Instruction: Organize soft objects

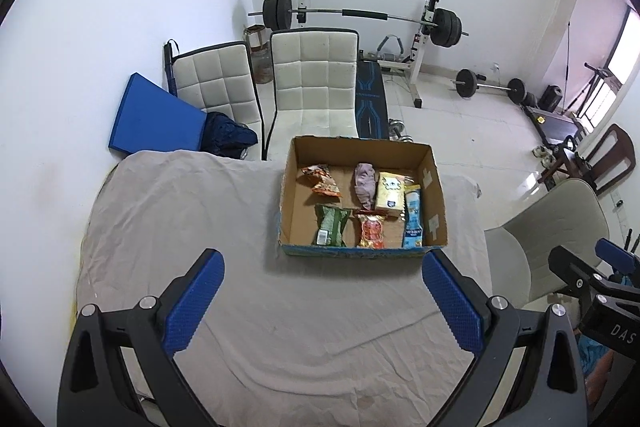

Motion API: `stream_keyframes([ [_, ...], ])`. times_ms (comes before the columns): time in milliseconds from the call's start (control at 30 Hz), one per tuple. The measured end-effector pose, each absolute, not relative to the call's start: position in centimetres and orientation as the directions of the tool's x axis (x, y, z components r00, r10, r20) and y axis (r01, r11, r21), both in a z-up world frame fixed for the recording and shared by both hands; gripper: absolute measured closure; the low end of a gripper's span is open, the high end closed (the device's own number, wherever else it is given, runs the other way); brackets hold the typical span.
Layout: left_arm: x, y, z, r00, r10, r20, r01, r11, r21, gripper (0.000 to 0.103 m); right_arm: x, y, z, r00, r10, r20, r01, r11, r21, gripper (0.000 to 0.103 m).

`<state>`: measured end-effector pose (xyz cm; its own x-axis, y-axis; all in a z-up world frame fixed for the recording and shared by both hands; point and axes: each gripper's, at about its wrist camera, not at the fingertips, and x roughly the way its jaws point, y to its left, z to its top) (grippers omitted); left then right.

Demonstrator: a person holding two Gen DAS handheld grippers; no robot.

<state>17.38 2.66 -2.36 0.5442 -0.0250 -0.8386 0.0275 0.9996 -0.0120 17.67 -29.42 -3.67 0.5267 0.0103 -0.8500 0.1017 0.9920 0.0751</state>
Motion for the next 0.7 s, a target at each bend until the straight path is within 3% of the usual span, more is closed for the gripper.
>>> stream_keyframes([
  [700,19.8,3.0,-3.5,0.545,-0.002,-0.839,0.016,1.000,0.008,0.001,21.3,-28.1,-4.7,0.524,-0.015,-0.852,0.088,0.995,0.037,0.000],
])
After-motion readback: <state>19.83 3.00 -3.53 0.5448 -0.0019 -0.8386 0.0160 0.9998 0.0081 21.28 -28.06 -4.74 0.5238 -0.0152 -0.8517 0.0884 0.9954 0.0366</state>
